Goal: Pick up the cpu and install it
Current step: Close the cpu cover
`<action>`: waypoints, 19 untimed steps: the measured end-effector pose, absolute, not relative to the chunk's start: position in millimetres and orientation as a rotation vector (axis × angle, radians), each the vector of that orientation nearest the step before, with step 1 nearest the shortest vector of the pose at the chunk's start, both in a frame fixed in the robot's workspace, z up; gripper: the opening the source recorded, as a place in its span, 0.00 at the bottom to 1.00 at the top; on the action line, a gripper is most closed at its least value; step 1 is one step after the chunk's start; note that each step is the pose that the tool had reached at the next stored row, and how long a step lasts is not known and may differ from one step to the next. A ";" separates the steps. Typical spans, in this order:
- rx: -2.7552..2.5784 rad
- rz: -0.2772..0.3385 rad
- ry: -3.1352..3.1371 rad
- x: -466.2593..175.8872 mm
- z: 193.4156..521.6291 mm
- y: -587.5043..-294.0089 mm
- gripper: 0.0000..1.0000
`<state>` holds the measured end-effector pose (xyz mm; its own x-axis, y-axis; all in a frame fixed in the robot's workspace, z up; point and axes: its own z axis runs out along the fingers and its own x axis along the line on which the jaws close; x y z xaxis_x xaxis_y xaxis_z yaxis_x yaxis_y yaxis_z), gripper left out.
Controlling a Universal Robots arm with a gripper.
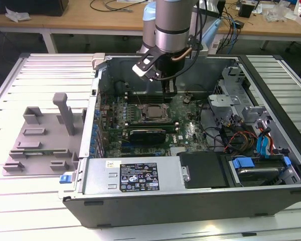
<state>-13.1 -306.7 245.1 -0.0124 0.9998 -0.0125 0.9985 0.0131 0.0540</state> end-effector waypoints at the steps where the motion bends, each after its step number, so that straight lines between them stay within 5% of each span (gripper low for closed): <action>1: 2.174 0.046 2.202 -15.4 244.9 -306.7 0.11; 19: 2.184 0.023 2.212 -31.1 241.9 -306.9 0.11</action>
<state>-31.1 -306.9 241.9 -0.0126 0.9998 -0.0126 0.9993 0.0130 0.0337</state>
